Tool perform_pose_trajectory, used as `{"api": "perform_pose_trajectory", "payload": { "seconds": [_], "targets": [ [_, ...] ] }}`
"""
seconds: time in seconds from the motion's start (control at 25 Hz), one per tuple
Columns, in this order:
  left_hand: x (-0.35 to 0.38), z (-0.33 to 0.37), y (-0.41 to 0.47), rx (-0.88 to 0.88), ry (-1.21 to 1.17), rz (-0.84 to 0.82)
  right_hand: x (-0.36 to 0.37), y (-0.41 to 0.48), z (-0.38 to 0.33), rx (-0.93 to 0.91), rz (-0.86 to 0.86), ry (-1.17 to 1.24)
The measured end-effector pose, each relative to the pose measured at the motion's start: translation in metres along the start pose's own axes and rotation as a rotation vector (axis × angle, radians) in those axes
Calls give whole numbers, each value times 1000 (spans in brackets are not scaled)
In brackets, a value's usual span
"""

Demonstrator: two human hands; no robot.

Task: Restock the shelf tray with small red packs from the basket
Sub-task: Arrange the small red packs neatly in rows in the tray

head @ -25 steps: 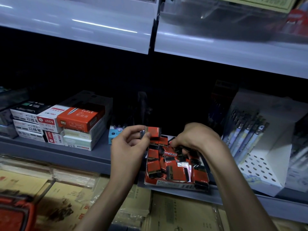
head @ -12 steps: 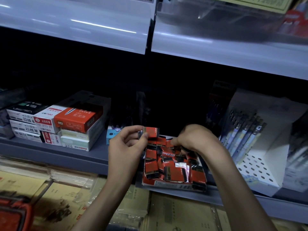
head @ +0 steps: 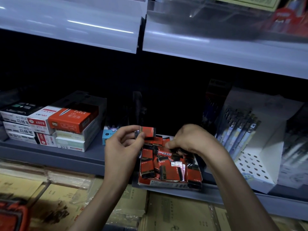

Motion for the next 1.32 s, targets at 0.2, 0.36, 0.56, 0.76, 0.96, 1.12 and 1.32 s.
{"api": "perform_pose_trajectory", "payload": {
  "seconds": [0.2,0.36,0.56,0.76,0.96,1.12,1.32],
  "targets": [
    [-1,1,0,6,6,-2,-5,-13,3,-144,-15,-78],
    [-2,0,0,6,7,-4,-8,-21,-8,-165,123,-415],
    [-1,-1,1,-5,-7,-6,-14,-26,-7,-190,230,-503],
    [-1,-1,1,0,1,4,-9,-19,-7,-235,157,-465],
    [-2,-1,2,7,16,-2,-6,-16,-7,-253,117,-452],
    [-2,-1,1,7,15,-6,-7,-16,-10,-304,170,-511],
    [-3,0,-1,5,9,-13,-16,-14,0,-290,139,-406]
  ]
}}
Point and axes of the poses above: each hand's wrist, its own y-axis towards the middle knuckle, its own x-axis out of the palm, z = x × y, the point moved 8 cm from there along y, towards the middle knuckle, and after that the axes turned 14 degrees about -y, right-handed, at the moved point
